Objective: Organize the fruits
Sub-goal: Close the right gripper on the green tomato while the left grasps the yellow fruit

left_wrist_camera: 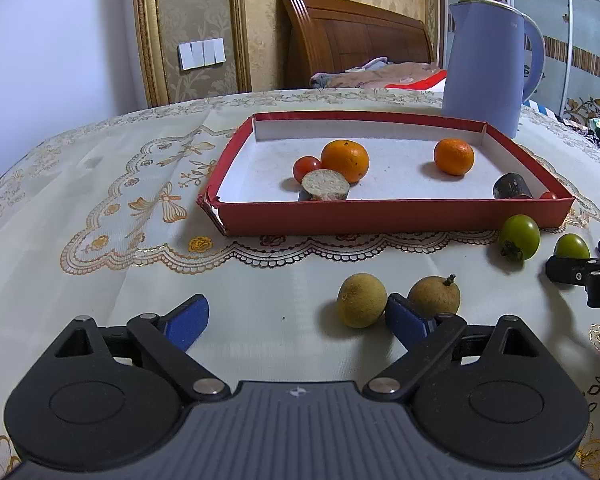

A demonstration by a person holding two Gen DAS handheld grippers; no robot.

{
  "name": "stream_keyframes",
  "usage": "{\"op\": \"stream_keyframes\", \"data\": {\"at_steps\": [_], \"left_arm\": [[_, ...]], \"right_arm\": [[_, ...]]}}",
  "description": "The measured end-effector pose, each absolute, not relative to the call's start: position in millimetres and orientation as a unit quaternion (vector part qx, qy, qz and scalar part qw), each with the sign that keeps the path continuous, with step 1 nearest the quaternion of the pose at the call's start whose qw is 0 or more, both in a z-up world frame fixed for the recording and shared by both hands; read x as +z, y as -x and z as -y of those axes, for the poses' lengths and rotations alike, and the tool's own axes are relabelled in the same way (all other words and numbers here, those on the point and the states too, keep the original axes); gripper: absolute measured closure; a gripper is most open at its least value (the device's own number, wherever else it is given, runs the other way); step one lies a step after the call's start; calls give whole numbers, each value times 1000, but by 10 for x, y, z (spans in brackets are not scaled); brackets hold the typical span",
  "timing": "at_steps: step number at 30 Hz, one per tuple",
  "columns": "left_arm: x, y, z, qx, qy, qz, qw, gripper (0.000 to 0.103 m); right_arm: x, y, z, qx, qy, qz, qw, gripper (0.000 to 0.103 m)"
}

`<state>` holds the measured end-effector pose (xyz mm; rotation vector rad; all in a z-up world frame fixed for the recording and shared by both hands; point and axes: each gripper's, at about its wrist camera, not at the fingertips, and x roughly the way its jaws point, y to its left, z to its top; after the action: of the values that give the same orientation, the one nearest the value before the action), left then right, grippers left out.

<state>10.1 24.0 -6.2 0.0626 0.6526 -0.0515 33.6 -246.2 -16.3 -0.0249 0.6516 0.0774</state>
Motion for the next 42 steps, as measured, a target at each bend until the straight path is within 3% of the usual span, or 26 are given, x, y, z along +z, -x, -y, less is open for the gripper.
{"op": "stream_keyframes", "data": {"at_steps": [9, 13, 15, 17, 21, 24, 26, 34, 37, 42], "left_arm": [[-65, -103, -232, -28, -31, -321, 946, 12], [-52, -82, -218, -32, -34, -315, 948, 28], [-46, -70, -197, -37, -39, -312, 948, 33], [-42, -57, -176, -47, -43, -309, 949, 46], [-38, -44, -140, -54, -53, -306, 949, 53], [-39, -34, -134, -65, -52, -305, 949, 63], [-37, -26, -122, -68, -54, -304, 949, 68], [-33, -33, -167, -70, -41, -305, 949, 71], [-30, -27, -183, -61, -37, -304, 950, 78], [-29, -38, -246, -50, -20, -304, 951, 78]], "right_arm": [[-157, -324, 2428, 51, 21, -316, 947, 19], [-150, -312, 2421, 60, 21, -313, 948, 25], [-144, -302, 2400, 69, 26, -309, 948, 35], [-141, -290, 2383, 77, 28, -307, 948, 42], [-136, -281, 2371, 86, 29, -305, 948, 50], [-127, -257, 2352, 94, 32, -299, 949, 73], [-128, -262, 2350, 94, 33, -299, 949, 73], [-128, -250, 2354, 94, 29, -298, 950, 73], [-127, -248, 2372, 90, 25, -297, 950, 73], [-123, -247, 2407, 84, 15, -296, 951, 73]]}}
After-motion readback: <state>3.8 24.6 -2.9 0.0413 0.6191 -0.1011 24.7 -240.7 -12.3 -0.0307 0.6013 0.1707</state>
